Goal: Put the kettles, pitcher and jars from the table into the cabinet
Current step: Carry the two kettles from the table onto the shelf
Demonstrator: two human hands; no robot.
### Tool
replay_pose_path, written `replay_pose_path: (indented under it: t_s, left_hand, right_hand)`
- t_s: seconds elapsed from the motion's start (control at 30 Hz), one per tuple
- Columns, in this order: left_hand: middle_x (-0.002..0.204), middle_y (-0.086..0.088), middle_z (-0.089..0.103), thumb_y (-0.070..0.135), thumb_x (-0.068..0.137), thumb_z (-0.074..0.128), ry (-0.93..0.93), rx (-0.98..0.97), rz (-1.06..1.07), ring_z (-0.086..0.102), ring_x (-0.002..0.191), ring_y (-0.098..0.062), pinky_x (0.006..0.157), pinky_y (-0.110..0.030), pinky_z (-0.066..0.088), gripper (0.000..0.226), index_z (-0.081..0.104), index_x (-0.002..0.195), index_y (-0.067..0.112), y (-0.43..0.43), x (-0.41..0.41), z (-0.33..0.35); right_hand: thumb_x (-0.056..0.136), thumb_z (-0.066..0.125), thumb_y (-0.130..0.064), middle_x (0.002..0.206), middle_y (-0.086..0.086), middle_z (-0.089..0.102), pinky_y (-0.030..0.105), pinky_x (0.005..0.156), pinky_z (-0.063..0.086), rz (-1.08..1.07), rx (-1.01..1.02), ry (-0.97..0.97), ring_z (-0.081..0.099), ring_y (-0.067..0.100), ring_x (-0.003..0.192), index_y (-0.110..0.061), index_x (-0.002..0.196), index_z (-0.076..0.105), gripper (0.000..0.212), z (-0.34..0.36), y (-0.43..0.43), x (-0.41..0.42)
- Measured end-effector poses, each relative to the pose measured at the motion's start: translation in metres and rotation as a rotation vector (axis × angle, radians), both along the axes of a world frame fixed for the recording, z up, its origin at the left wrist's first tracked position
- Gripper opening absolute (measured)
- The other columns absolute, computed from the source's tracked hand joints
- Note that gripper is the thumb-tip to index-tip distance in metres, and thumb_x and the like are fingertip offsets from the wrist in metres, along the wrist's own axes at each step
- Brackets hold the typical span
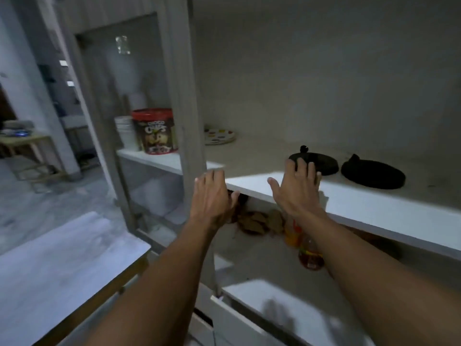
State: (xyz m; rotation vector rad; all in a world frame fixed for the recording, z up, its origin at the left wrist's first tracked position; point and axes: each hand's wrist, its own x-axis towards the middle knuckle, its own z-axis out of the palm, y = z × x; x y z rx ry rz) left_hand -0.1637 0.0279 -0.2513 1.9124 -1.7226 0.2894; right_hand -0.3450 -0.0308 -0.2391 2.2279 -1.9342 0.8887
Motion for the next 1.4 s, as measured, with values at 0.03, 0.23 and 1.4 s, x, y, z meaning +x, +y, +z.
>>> replay_pose_path:
  t_s: [0.03,0.23,1.4]
  left_hand:
    - [0.135,-0.015,0.049,0.05,0.091,0.055,-0.004,-0.004,0.056,0.047,0.126,-0.033,0.111,-0.048,0.036,0.058,0.046,0.134,0.011,0.017,0.021,0.001]
    - [0.151,-0.019,0.038,0.055,0.093,0.048,-0.031,-0.01,0.397,0.037,0.139,-0.035,0.117,-0.054,0.028,0.072,0.032,0.146,0.011,0.13,0.15,0.014]
    - [0.101,-0.015,0.072,0.033,0.077,0.074,1.331,-0.11,1.25,0.067,0.095,-0.032,0.081,-0.034,0.054,0.041,0.072,0.106,0.003,0.43,0.533,-0.164]
  right_hand:
    - [0.094,0.051,-0.049,0.154,0.018,0.032,0.057,0.118,0.017,0.049,-0.014,0.013,0.022,0.041,0.144,-0.01,0.145,0.035,0.066,0.0,0.01,0.023]
    - [0.092,0.051,-0.051,0.144,0.017,0.042,0.057,0.113,0.027,0.339,0.002,0.039,0.035,0.04,0.136,-0.01,0.136,0.042,0.06,0.011,0.087,0.173]
    - [0.078,0.068,-0.041,0.1,0.009,0.062,0.032,0.074,0.045,0.546,0.985,-0.014,0.06,0.032,0.091,-0.014,0.117,0.06,0.048,-0.162,0.353,0.672]
